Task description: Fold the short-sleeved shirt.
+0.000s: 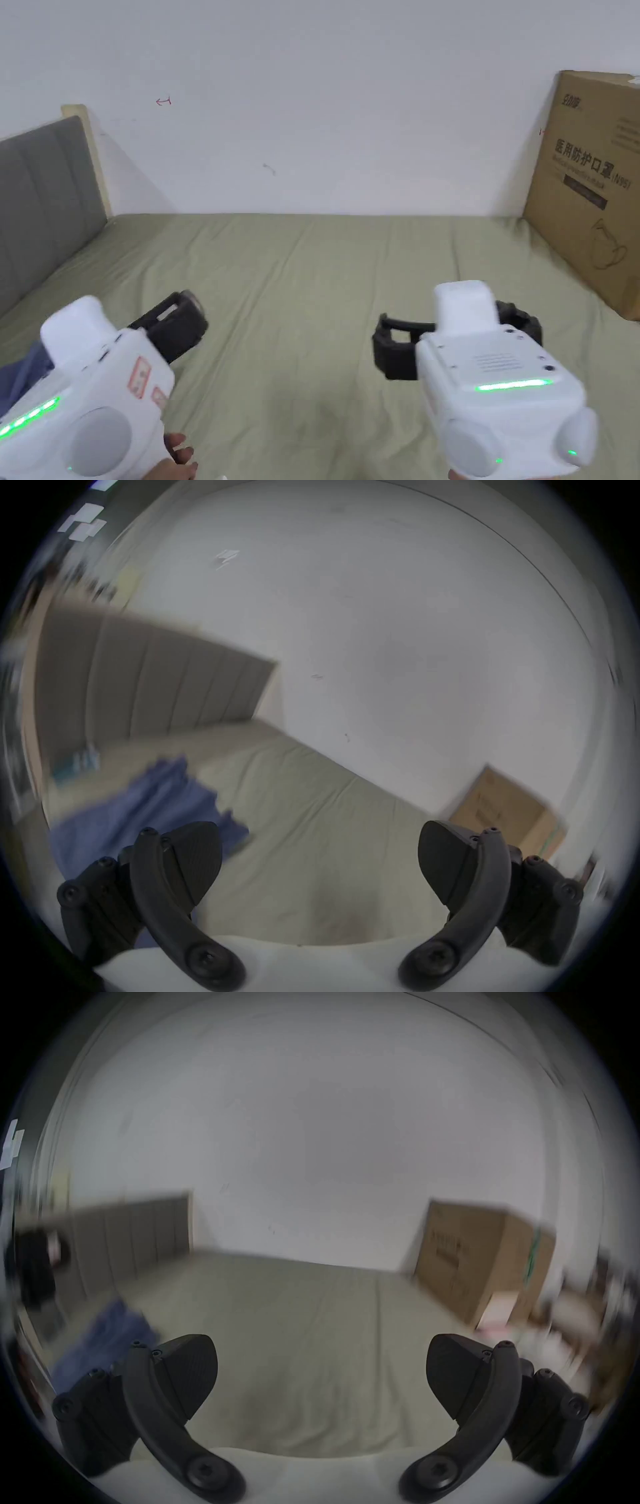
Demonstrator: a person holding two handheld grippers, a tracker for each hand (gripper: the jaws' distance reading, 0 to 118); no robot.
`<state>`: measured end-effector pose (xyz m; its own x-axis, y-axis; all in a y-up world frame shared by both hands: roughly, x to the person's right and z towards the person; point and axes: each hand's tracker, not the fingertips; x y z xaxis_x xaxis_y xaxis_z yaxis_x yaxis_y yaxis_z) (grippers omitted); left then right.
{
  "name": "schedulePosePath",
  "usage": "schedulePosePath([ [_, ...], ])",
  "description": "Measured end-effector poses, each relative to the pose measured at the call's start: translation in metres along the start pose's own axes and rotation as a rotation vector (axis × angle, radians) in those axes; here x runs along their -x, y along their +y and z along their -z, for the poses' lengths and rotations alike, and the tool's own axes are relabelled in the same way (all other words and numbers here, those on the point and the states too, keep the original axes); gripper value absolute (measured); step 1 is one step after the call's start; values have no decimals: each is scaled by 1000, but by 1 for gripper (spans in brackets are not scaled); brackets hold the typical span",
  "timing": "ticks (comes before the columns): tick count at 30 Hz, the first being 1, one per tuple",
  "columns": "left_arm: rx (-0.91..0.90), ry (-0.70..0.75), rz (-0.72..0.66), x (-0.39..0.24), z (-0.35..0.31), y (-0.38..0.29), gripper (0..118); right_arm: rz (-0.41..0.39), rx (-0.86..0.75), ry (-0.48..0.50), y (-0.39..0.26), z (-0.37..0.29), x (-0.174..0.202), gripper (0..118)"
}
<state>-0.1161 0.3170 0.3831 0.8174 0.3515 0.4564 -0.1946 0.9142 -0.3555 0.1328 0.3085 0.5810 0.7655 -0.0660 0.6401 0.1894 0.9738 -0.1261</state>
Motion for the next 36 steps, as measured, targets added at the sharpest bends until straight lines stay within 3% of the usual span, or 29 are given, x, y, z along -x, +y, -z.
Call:
schedulePosePath([
  [2,-30,-19,197,-21,-6,2,115,116,0,-93,-12,0,-18,118],
  [4,-36,19,406,-41,-8,-8,115,106,18,-142,-20,-1,-26,118],
  [6,-40,14,523,-48,-8,-22,115,63,-18,-165,-21,-7,-27,118],
  [9,22,-52,427,-47,-8,-26,114,-43,-104,-218,-12,-16,-18,118],
  [13,16,-19,344,-41,-9,-17,110,-123,-163,-232,1,-24,-8,118],
  [15,-25,6,371,-40,-12,-13,97,-152,-159,-259,4,-26,-5,118],
  [18,-45,16,425,-40,-16,-10,43,-133,-157,-261,3,-31,-6,117],
  [19,-42,9,436,-39,-17,-10,15,-111,-129,-236,2,-29,-8,113],
  [20,-55,-10,436,-36,-18,-12,1,-101,-118,-210,1,-29,-8,103],
  [21,-65,-33,431,-36,-21,-12,1,-111,-120,-213,-2,-28,-7,79],
  [22,-67,-41,423,-35,-23,-12,0,-132,-114,-242,-4,-26,-4,24],
  [23,-65,-40,419,-35,-23,-12,0,-157,-112,-313,-6,-23,-4,5],
  [27,-57,-58,436,-37,-22,-11,0,-95,-85,-250,-5,-22,-10,1],
  [30,-62,-62,434,-37,-20,-9,0,-116,-90,-258,-6,-22,-7,0],
  [36,-54,-30,396,-24,-20,2,0,-121,-71,-179,1,-17,4,0],
])
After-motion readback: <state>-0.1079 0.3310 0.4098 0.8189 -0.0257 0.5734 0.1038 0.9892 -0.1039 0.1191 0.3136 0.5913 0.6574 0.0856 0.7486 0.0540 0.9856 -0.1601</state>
